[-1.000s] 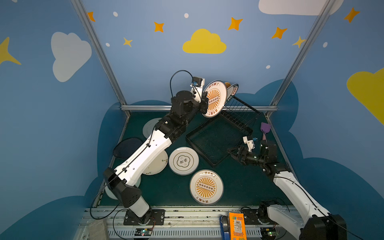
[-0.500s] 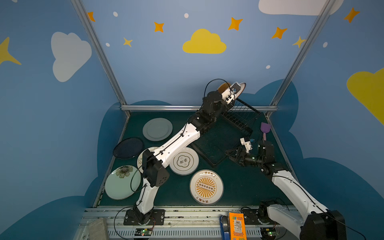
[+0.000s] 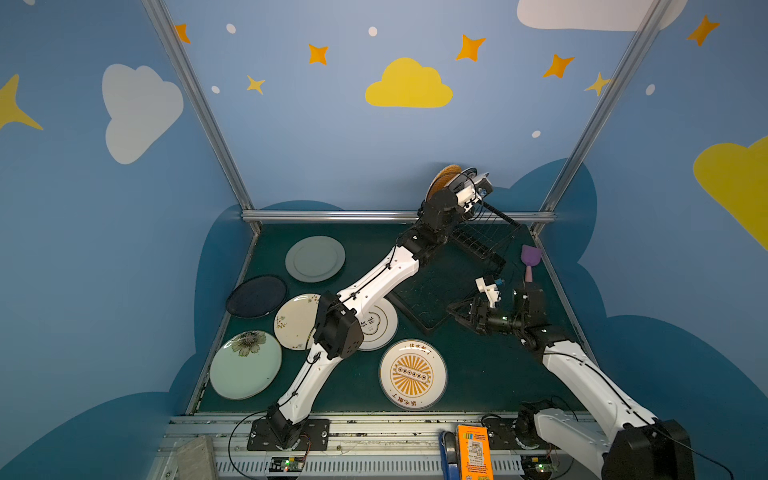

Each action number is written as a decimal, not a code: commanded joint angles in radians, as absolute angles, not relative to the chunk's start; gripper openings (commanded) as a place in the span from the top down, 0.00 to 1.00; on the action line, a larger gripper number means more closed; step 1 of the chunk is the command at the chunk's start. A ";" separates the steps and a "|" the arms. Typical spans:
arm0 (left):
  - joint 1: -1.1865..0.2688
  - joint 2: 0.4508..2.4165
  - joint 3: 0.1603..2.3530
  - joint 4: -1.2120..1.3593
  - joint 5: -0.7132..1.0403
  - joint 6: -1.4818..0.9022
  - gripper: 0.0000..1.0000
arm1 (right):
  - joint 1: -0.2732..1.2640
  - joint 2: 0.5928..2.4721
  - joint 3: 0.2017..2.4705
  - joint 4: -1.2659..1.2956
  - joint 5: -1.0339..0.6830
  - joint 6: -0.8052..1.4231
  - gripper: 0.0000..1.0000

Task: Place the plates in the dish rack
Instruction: 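Lower the plate into the rack slot beside the green-rimmed plate with left gripper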

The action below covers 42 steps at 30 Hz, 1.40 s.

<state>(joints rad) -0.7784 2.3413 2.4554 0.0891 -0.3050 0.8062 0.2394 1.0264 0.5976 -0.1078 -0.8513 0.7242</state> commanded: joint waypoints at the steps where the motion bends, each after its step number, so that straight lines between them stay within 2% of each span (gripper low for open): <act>1: -0.768 2.346 2.493 0.204 -0.322 0.841 0.96 | 0.244 1.012 0.594 -0.146 -0.868 0.697 0.13; 42: -0.741 2.428 2.478 0.199 -0.310 0.780 0.96 | 0.243 1.044 0.600 -0.214 -0.853 0.646 0.13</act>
<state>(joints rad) -0.7509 2.4073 2.4561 0.1375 -0.3008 0.7887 0.2394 1.0378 0.5976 -0.1936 -0.8536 0.6704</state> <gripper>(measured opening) 0.070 0.873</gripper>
